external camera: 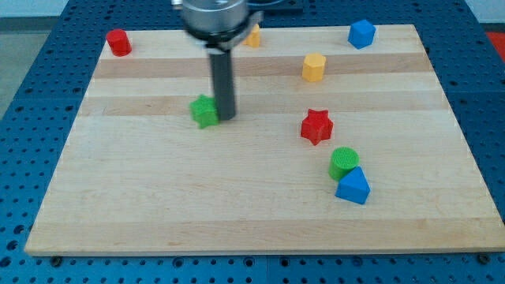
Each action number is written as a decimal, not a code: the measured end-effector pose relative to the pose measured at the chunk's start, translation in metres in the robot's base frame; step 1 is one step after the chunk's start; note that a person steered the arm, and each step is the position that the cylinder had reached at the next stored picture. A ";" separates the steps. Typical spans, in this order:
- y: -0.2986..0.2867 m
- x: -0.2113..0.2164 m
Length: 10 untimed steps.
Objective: Move the green circle towards center right side
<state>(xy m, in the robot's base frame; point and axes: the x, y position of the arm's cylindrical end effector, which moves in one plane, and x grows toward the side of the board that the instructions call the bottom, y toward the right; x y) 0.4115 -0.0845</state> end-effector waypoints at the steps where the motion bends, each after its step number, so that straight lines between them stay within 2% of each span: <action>1: -0.069 0.000; 2: -0.109 0.000; 4: -0.144 0.000; 5: -0.135 0.002; 7: -0.021 0.027; 8: 0.004 0.052; 9: 0.017 0.049; 10: 0.069 0.043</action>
<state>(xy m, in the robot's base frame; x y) 0.4544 -0.0159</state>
